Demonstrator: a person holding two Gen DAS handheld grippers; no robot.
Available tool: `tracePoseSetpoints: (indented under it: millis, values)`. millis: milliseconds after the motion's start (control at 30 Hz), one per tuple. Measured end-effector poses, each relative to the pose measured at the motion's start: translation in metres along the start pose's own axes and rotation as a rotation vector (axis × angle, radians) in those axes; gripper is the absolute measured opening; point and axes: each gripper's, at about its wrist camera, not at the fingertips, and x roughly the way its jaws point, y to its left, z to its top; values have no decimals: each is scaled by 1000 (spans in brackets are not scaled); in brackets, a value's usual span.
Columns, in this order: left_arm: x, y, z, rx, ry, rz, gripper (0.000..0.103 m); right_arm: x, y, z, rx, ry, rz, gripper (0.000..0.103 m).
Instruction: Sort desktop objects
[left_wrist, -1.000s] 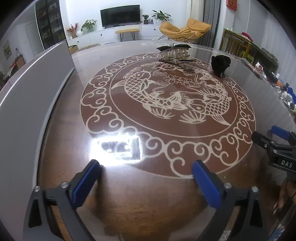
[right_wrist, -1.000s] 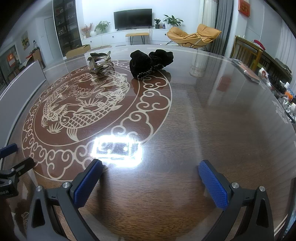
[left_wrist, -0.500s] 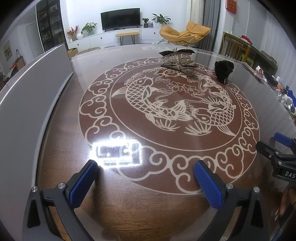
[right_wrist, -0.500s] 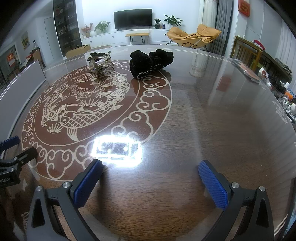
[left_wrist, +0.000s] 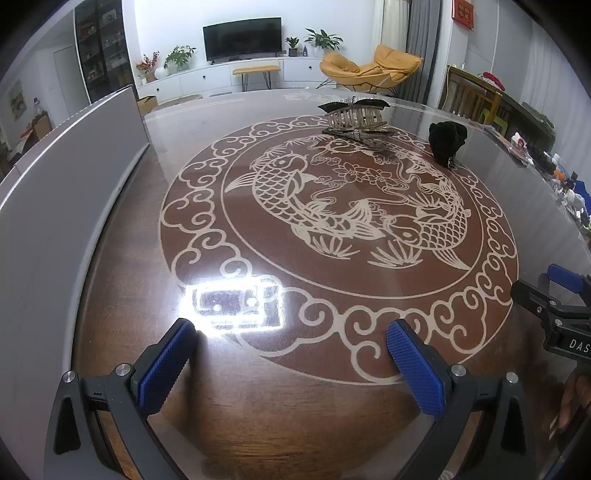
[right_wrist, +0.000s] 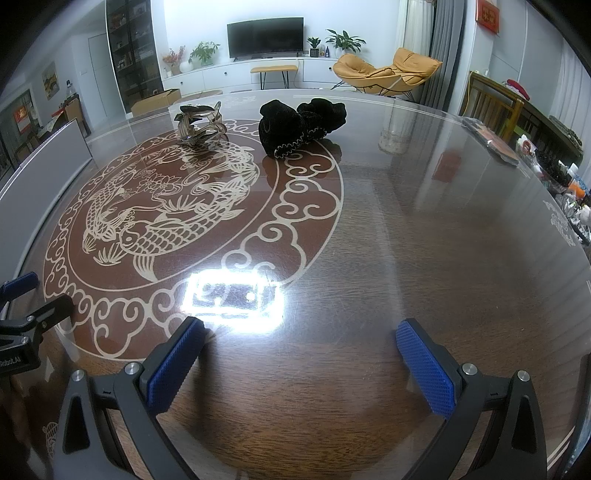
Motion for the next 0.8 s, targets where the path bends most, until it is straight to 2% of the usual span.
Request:
tracePoseSetpoints:
  millis: [567, 733, 800]
  values:
    - [3, 0, 5, -2, 11, 0, 103, 0, 0, 0, 0, 0, 0, 103]
    - [22, -3, 35, -15, 62, -5, 103, 0, 0, 0, 0, 0, 0, 103]
    - [29, -5, 56, -52, 69, -68, 103, 0, 0, 1, 0, 0, 0, 103]
